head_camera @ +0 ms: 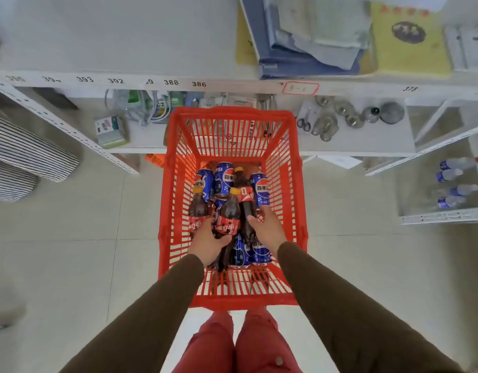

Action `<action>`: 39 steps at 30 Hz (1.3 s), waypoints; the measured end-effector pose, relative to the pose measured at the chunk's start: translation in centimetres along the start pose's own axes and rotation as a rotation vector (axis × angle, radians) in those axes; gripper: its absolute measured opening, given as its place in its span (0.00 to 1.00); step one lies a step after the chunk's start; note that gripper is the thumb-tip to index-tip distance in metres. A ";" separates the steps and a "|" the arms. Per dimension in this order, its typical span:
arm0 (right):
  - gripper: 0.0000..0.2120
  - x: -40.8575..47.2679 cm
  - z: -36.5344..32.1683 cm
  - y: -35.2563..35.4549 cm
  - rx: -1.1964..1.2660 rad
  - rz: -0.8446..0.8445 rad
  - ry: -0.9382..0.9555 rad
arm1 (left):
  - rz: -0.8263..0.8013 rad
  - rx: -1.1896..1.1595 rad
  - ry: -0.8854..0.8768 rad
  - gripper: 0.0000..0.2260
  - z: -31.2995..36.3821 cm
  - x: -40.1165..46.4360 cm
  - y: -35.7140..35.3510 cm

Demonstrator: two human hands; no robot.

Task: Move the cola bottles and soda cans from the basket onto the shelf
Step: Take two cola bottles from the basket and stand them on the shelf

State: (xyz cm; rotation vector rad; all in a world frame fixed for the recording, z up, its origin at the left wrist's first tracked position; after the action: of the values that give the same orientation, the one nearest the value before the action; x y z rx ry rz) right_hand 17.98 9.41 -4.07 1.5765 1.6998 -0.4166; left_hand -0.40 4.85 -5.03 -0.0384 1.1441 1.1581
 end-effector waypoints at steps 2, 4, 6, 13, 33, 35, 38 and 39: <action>0.28 0.7 0.4 -0.3 0.025 0.021 -0.021 | 0.008 0.039 0.016 0.32 0.0 0.4 -0.3; 0.25 1.7 1.5 -0.8 0.070 0.016 -0.061 | -0.009 0.064 0.036 0.27 -0.3 0.6 -0.9; 0.22 2.1 1.9 -1.3 0.127 0.010 -0.095 | 0.000 0.093 0.045 0.24 -0.5 1.0 -1.5; 0.19 3.5 1.7 -2.4 0.318 -0.012 -0.106 | 0.046 0.153 0.059 0.30 -1.2 2.4 -2.7; 0.22 -10.4 -3.8 5.4 0.675 0.061 0.233 | 0.151 0.032 -0.294 0.39 9.4 -5.6 4.2; 0.17 -12.6 -3.6 8.1 0.733 0.100 0.264 | 0.138 0.041 -0.349 0.41 11.9 -7.3 3.7; 0.18 -16.0 -2.7 12.6 0.810 0.183 0.305 | 0.114 0.026 -0.428 0.42 16.1 -9.8 2.1; 0.19 -17.1 -2.0 14.2 0.827 0.220 0.312 | 0.101 0.033 -0.470 0.40 17.7 -10.8 1.3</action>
State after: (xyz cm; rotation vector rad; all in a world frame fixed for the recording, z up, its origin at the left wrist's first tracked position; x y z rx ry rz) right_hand 29.83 1.39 13.06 2.5024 1.6365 -0.8693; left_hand 11.34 7.74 11.87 0.3057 0.7531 1.1588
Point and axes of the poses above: each hand's wrist, its own x-axis towards the middle knuckle, its own y-axis out of the back of the hand, z = x × y, the point moved 7 cm from there along x, towards the middle knuckle, and after that the axes turned 15 degrees about x, right-handed, at the moved point
